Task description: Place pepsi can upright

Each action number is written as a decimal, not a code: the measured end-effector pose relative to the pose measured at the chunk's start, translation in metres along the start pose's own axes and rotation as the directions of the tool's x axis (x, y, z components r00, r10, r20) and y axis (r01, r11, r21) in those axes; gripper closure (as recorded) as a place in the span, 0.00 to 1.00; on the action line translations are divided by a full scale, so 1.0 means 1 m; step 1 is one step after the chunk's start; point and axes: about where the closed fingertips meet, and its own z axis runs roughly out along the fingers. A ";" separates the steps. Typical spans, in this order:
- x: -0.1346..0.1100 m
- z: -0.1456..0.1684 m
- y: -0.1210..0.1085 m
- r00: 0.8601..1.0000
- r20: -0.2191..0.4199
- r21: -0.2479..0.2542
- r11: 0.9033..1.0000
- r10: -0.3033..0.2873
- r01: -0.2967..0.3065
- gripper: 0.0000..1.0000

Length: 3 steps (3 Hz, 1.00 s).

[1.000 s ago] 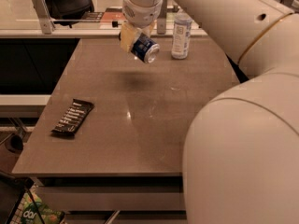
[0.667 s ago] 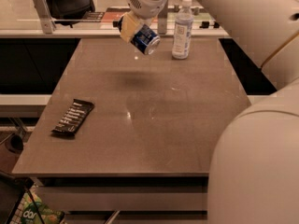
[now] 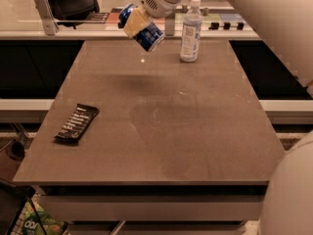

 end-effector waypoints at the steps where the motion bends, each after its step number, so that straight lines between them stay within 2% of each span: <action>1: 0.002 0.001 0.005 0.992 0.120 -0.046 0.998 -0.035 0.041 1.00; 2: 0.003 0.001 0.013 0.971 0.230 -0.081 0.993 -0.066 0.087 1.00; 3: 0.004 0.002 0.022 0.948 0.308 -0.109 0.987 -0.083 0.122 1.00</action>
Offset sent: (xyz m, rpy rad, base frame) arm -0.0216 0.0067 -0.0042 0.2726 -0.1940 0.2359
